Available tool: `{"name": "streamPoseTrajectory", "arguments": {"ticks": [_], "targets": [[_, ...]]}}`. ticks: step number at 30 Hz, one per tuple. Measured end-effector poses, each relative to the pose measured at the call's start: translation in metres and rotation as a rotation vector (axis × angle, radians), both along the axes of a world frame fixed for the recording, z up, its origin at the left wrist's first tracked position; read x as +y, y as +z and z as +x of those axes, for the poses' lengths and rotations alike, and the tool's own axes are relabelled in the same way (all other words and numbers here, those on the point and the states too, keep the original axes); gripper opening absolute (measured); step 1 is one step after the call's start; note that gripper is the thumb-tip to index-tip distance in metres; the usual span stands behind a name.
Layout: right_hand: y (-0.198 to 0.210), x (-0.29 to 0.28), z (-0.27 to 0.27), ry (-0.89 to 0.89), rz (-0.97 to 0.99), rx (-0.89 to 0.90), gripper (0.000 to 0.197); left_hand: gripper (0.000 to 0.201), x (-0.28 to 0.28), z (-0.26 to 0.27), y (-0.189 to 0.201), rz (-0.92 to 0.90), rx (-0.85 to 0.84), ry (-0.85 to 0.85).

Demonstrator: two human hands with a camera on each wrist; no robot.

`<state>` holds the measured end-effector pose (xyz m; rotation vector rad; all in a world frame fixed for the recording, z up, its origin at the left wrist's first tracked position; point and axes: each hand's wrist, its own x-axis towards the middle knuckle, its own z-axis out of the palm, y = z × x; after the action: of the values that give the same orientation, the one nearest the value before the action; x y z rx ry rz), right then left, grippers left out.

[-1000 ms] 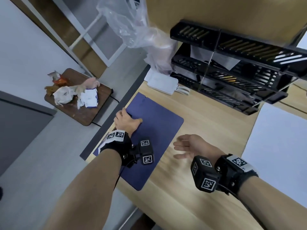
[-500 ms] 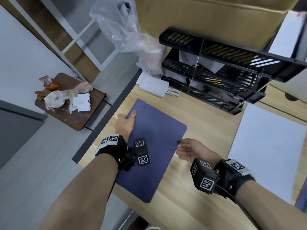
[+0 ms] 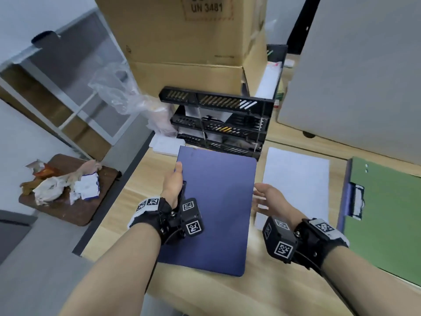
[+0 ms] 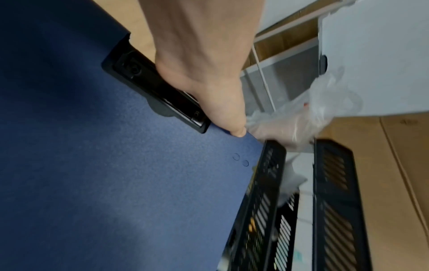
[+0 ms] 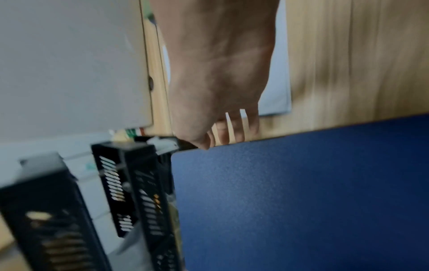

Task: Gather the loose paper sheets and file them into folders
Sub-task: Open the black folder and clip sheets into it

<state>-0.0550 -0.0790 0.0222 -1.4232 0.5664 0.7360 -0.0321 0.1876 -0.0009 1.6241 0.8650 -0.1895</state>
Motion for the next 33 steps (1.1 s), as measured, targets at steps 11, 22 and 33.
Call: {"name": "streamPoseTrajectory", "arguments": {"ticks": [11, 22, 33], "targets": [[0.020, -0.108, -0.023, -0.296, 0.016, -0.045, 0.075, 0.061, -0.125, 0.042, -0.100, -0.064, 0.077, -0.442], [0.035, -0.111, -0.019, -0.151, 0.206, -0.141, 0.056, 0.058, -0.239, 0.007, 0.050, -0.398, 0.109, -0.752], [0.044, -0.127, -0.005, -0.007, 0.175, -0.208, 0.047, 0.032, -0.226, 0.025, 0.089, -0.333, -0.004, -1.112]]}}
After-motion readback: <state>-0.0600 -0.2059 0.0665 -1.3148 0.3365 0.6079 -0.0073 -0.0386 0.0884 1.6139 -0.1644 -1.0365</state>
